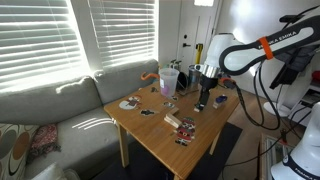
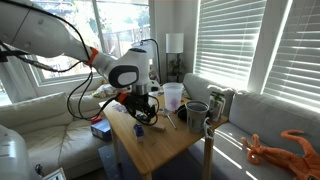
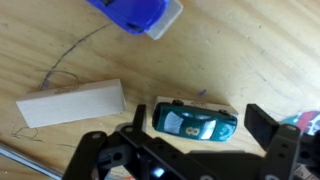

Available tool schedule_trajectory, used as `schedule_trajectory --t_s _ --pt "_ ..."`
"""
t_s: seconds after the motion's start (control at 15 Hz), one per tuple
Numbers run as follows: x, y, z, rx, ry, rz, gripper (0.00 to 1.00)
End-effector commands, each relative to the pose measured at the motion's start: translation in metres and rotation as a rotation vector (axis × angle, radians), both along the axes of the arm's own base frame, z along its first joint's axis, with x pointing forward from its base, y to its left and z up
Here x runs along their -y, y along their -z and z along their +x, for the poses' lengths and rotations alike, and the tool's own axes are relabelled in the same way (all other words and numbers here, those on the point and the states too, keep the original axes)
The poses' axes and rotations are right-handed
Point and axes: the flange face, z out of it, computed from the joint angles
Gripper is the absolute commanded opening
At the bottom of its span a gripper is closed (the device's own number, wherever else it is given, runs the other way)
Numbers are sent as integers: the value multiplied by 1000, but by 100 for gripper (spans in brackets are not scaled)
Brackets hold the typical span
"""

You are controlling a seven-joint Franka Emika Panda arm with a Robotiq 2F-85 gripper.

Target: Place the toy cars on top of two stacked wooden blocks each

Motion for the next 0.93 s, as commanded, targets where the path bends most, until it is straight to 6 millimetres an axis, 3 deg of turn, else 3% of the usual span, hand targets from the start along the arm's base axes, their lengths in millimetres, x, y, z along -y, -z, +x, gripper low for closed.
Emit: schedule_trajectory --t_s 0.0,0.27,0.67,0.8,0.87 --pt "-4 0 8 -1 25 17 100" --pt "-4 1 9 -11 32 14 96" --pt "-7 4 12 -19 36 9 99" --pt "-9 4 13 -20 37 8 96" --pt "-10 5 13 -22 37 8 88"
